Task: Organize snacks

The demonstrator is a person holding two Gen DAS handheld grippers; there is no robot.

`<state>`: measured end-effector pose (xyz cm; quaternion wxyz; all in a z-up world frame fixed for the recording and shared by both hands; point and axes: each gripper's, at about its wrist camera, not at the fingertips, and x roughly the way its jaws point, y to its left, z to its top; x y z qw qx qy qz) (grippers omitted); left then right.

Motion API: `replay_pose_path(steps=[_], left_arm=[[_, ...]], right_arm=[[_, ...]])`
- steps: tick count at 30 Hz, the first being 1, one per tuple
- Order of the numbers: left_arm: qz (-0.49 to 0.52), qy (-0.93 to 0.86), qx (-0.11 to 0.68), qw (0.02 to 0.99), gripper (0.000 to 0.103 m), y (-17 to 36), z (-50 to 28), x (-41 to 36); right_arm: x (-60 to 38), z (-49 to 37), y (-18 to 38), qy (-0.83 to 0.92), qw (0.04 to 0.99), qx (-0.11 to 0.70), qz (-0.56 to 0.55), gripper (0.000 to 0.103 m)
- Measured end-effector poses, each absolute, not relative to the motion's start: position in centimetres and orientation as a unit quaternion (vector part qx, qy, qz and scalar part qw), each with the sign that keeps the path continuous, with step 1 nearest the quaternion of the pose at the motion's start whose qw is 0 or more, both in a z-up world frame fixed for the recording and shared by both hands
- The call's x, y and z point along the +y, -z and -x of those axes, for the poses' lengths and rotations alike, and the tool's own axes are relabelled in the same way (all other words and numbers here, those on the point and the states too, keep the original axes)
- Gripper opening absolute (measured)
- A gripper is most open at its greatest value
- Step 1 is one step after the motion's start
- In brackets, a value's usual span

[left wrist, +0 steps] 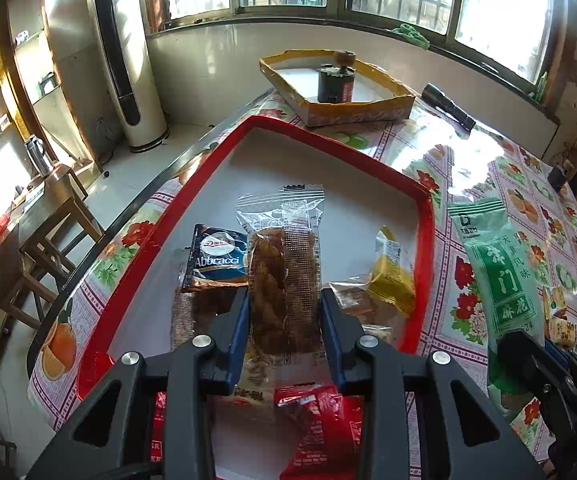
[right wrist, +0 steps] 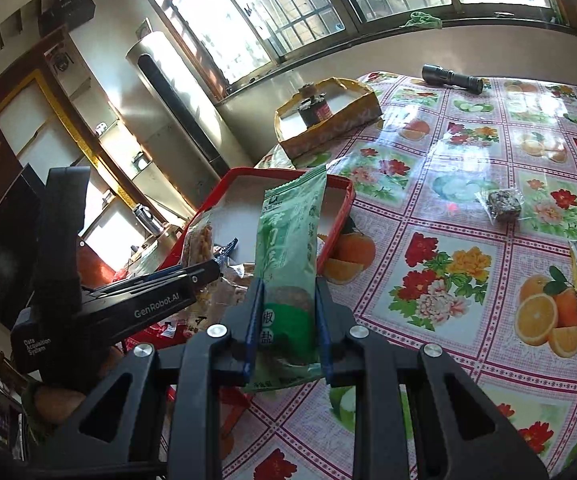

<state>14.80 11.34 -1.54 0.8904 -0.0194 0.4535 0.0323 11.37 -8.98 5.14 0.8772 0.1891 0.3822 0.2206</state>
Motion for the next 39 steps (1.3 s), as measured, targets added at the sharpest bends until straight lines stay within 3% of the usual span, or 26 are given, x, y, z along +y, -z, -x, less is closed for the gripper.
replay_pose_path(steps=[15,39], left_arm=[[0.025,-0.047,0.468,0.882,0.033,2.8,-16.4,13.3],[0.014,-0.058,0.475,0.878,0.034,3.5,-17.2,13.3]], right_arm=[[-3.1,-17.1,-3.6,-0.251,0.86,0.408,-0.176,0.027],[-1.6,-20.5,-1.6,-0.247,0.854,0.427,-0.166,0.027]])
